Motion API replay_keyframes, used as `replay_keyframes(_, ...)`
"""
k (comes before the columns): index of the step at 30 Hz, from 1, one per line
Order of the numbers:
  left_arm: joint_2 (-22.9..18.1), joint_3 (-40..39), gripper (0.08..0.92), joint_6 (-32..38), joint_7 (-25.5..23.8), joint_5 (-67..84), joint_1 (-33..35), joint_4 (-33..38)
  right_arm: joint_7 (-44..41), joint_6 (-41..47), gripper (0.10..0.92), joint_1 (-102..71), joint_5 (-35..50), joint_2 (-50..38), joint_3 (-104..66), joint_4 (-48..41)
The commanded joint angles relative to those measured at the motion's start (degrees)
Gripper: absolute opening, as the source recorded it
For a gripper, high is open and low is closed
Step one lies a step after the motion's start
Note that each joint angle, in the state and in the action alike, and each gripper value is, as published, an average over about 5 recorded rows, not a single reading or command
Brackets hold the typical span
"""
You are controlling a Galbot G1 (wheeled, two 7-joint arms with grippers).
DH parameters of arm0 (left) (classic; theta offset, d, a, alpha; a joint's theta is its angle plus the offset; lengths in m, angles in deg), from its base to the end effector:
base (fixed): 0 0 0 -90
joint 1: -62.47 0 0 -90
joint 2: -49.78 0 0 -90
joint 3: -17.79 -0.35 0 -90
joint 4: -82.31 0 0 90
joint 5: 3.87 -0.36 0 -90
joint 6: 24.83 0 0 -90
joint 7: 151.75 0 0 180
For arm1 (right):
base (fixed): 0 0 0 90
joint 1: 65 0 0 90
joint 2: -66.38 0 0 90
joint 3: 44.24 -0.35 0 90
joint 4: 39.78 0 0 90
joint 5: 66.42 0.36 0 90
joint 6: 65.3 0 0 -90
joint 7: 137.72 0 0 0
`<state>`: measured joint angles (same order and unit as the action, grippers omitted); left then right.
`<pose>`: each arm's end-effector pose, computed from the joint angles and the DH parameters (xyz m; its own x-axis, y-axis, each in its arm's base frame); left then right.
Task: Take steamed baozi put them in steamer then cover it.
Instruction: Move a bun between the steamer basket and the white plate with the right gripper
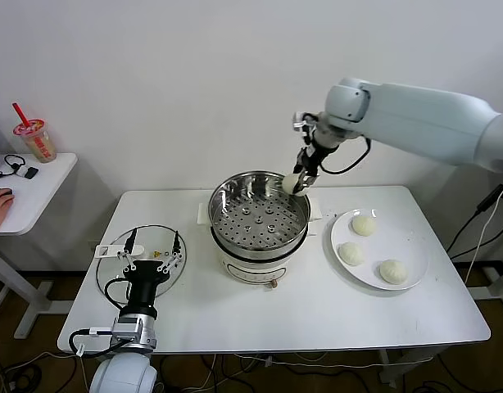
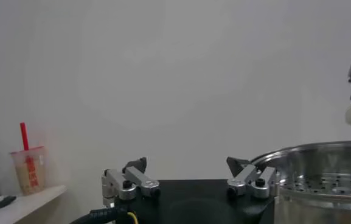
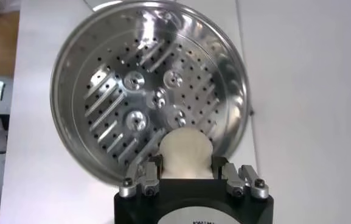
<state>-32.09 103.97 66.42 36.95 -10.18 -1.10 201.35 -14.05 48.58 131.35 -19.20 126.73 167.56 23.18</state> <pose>0.2027 0.0040 -0.2978 -0.9961 -0.0178 -0.0864 -0.0344 0.9803 0.1946 0.6053 -0.0173 0.0015 -0.2079 -0.2411 0.9480 -0.9766 0.1049 -0.1875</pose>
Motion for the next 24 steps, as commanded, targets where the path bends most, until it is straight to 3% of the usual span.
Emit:
replay_keyframes(1,-0.11,-0.72,0.823,-0.17,0.19,-0.76,0.07,-0.06,-0.32,-0.55,0.543,0.86,-5.08,-13.38,-0.38,1.78)
replay_keyframes(14,0.02,-0.68,0.823,-0.02,1.0,-1.02,0.24,-0.05,0.37,-0.66,0.543,-16.93,-18.43,-28.62,-12.71,-1.95)
replay_keyframes(24,-0.43,-1.15,0.823,-0.1,1.18,-2.46,0.63,-0.41,0.17,-1.39,0.543,-31.95,-25.93,-28.52,-29.54,-9.43)
